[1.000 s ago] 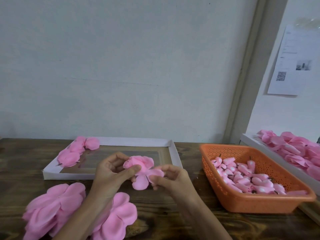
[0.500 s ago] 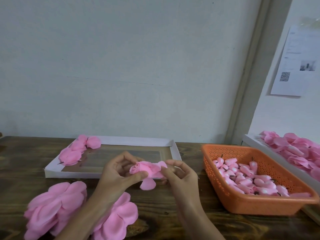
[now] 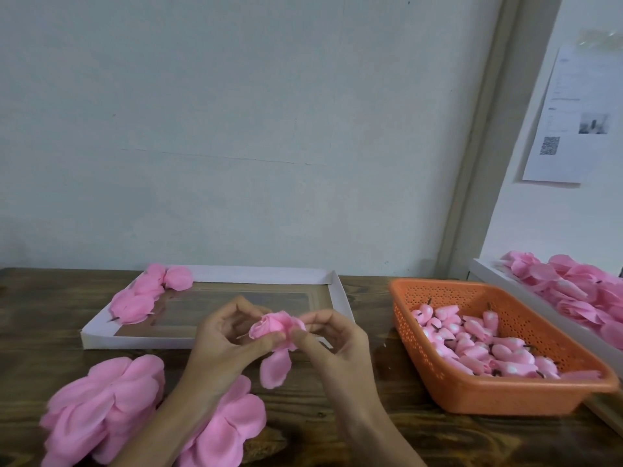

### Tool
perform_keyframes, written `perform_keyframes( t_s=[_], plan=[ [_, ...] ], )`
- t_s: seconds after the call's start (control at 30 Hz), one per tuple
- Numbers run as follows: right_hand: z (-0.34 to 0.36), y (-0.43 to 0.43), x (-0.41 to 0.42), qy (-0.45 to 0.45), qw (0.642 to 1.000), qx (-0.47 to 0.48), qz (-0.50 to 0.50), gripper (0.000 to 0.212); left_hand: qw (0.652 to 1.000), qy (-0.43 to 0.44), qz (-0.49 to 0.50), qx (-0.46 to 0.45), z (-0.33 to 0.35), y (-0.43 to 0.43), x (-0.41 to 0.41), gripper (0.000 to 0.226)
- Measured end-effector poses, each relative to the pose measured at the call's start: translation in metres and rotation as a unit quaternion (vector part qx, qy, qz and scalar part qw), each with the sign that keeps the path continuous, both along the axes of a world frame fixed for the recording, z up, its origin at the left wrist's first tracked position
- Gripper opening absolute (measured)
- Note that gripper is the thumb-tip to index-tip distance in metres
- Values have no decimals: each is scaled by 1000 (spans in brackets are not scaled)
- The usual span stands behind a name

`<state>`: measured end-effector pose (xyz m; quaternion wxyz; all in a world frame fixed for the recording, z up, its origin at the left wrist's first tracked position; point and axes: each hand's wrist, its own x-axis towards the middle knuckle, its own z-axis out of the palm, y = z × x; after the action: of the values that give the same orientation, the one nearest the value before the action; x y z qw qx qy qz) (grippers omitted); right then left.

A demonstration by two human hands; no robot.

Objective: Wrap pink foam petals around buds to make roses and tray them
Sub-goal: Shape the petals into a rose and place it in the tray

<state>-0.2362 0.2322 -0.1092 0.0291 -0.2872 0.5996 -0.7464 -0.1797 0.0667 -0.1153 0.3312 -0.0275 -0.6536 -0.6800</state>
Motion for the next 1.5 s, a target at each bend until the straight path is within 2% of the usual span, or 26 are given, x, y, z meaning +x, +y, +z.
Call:
perform_keyframes(
  t_s=[0.07, 0.23, 0.33, 0.53, 0.63, 0.73, 0.97, 1.1, 1.2, 1.4, 1.5],
  plan=[
    [-1, -1, 1, 27, 999, 10, 16, 9, 1000, 1, 14, -3, 1, 1, 0, 25],
    [-8, -5, 0, 104, 994, 18, 15, 19, 1000, -5, 16, 9, -1, 1, -1, 22],
    [-11, -7, -1, 119, 993, 9, 2, 25, 1000, -2, 16, 16, -2, 1, -1, 31],
    [-19, -13, 7, 129, 991, -4, -44, 38, 999, 7, 20, 32, -5, 5, -2, 32],
    [-19, -12, 7, 120, 990, -21, -66, 37, 1000, 2, 7, 6, -2, 7, -1, 30],
    [-15, -10, 6, 102, 993, -34, -45, 34, 1000, 0, -10, -8, 0, 4, 0, 31],
    [-14, -10, 3, 107, 993, -50, -33, 30, 1000, -13, 4, -5, -2, -1, -1, 35],
    [-11, -9, 3, 84, 994, -63, 16, 18, 1000, 5, -15, 21, 1, -2, -1, 52],
    [-9, -8, 5, 58, 997, -56, 4, 11, 999, 7, -27, 33, 2, -3, -3, 63],
    [-6, -9, 9, 35, 997, -54, -36, 15, 999, 0, -30, 11, 1, -1, 0, 36],
    [-4, -8, 9, 34, 996, -61, -61, 16, 1000, 6, -29, 9, 1, 0, 0, 33]
  ],
)
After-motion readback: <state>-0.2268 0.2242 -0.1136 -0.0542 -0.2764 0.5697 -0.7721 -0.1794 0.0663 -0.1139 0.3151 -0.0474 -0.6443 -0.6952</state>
